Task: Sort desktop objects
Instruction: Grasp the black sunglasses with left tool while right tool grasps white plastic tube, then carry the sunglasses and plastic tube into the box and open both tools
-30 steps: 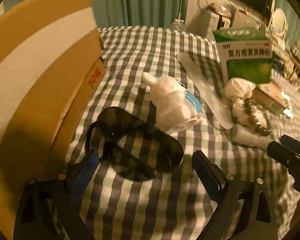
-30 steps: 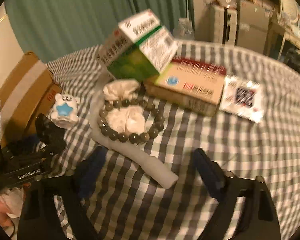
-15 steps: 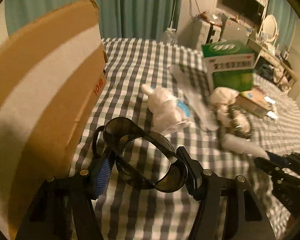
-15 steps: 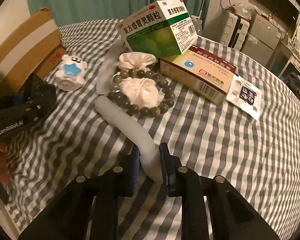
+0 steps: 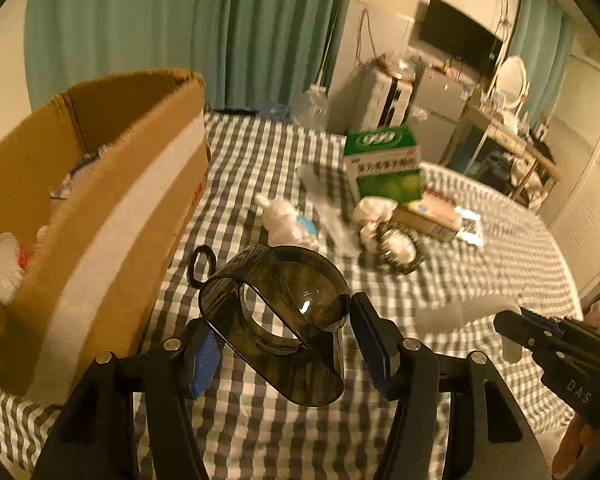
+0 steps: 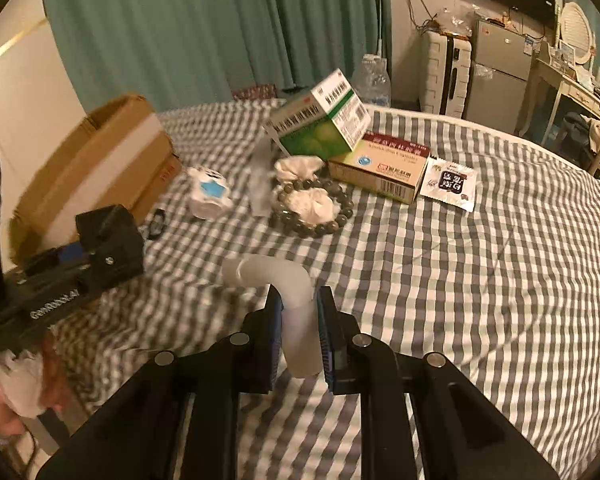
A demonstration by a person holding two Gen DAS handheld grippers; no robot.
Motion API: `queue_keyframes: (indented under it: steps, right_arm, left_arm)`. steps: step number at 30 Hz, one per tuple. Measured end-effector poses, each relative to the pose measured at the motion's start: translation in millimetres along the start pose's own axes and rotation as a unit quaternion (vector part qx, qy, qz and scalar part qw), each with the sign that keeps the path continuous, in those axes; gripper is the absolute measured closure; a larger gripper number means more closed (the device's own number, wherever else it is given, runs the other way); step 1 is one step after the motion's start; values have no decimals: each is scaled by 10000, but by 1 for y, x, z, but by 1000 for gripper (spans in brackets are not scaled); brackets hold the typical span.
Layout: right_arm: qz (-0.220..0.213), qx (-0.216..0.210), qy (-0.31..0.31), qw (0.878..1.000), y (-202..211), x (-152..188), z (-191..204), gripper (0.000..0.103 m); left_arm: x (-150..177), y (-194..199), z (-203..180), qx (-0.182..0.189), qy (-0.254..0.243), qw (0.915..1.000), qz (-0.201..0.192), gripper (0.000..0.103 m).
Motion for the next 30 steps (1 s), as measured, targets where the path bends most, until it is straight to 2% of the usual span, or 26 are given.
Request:
queue_keyframes:
  steps: [9, 12, 17, 23, 26, 30]
  right_arm:
    - [-454, -41, 99, 9989, 67, -17, 24, 87]
    - [-658, -103, 156, 9977, 91, -39, 39, 87]
    - [-1161, -200, 438, 9921, 136, -81, 79, 87]
    - [-1355, -579, 686, 9867, 155, -113, 137, 87]
    - [-1313, -771, 719, 9857, 151, -124, 161, 86]
    - [-1101, -1166, 563, 9855, 130, -131, 196, 85]
  left_arm:
    - [-41, 48, -23, 219, -107, 9989, -398, 41]
    - [-58, 62, -20, 193, -130, 9993, -299, 41]
    - [-88, 100, -8, -62, -281, 9980, -559, 41]
    - [-119, 138, 27, -282, -219, 9973, -639, 41]
    - [-127, 148, 57, -427, -145, 9965, -697, 41]
    - [-124, 148, 99, -688, -267, 9957, -565, 41]
Point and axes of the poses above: each gripper's, at about its wrist camera, not at the fingertips, and y roughly against the way its jaws point, z to its left, x to its underside, the point moved 6 cm from there along -y, roughly the way its jaws point, and after that the axes turned 12 degrees about x, right-handed, at the moved point
